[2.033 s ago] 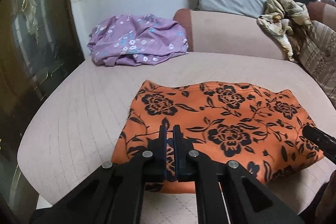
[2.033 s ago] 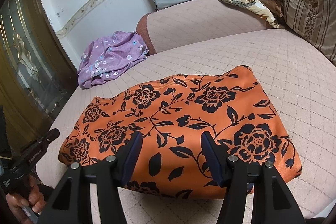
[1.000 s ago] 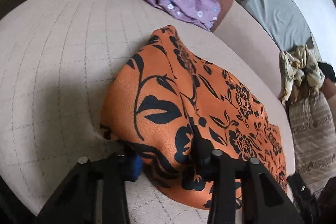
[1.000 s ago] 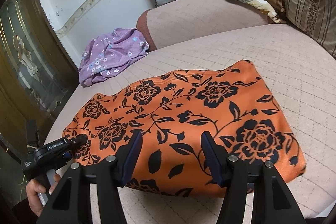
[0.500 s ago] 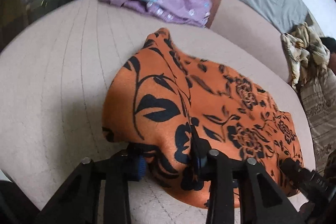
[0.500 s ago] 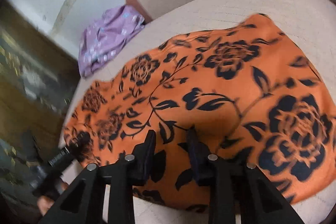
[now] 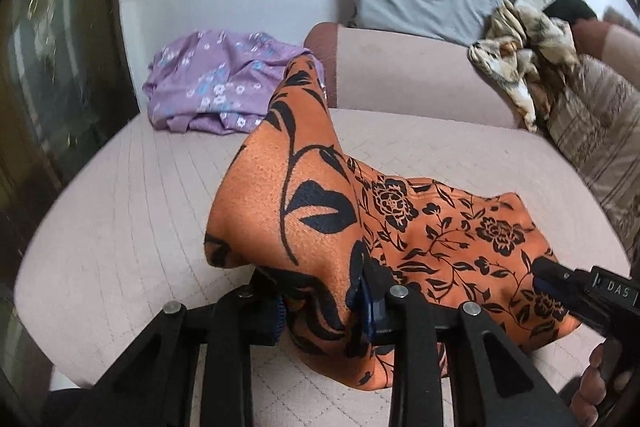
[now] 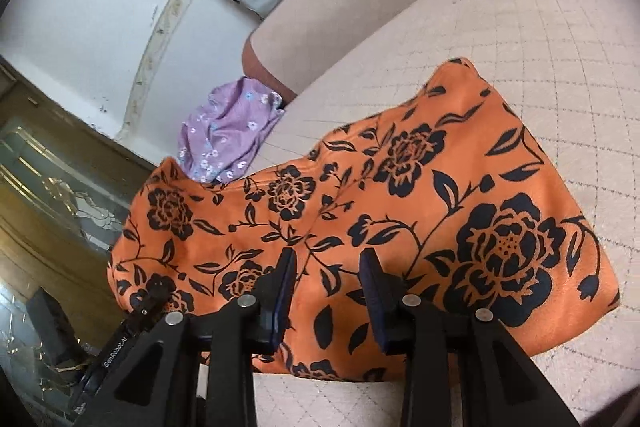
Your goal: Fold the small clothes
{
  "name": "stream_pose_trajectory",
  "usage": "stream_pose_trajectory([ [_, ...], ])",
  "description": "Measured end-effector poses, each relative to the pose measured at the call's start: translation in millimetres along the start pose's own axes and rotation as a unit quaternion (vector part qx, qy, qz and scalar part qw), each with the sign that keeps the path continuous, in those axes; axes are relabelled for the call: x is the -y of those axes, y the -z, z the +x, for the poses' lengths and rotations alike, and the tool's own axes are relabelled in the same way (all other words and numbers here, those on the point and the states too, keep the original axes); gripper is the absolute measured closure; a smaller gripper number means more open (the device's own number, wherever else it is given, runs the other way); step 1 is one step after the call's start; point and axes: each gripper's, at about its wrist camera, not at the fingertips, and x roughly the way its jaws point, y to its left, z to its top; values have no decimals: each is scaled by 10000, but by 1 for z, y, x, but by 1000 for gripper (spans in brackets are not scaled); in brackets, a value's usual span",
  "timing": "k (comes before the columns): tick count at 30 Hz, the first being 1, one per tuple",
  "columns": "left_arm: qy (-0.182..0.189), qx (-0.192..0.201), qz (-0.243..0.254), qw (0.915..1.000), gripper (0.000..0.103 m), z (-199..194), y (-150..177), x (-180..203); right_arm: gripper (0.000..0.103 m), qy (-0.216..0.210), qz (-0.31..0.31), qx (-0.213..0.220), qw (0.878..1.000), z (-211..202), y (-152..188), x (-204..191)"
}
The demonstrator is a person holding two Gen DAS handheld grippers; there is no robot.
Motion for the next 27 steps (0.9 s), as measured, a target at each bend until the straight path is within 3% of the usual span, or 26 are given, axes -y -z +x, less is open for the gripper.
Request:
stream_pose_trajectory([
  [27,-87,-3,202,9998,74,-7,-1,14,67,-52,-52,-17,10000,-1,4,-2],
])
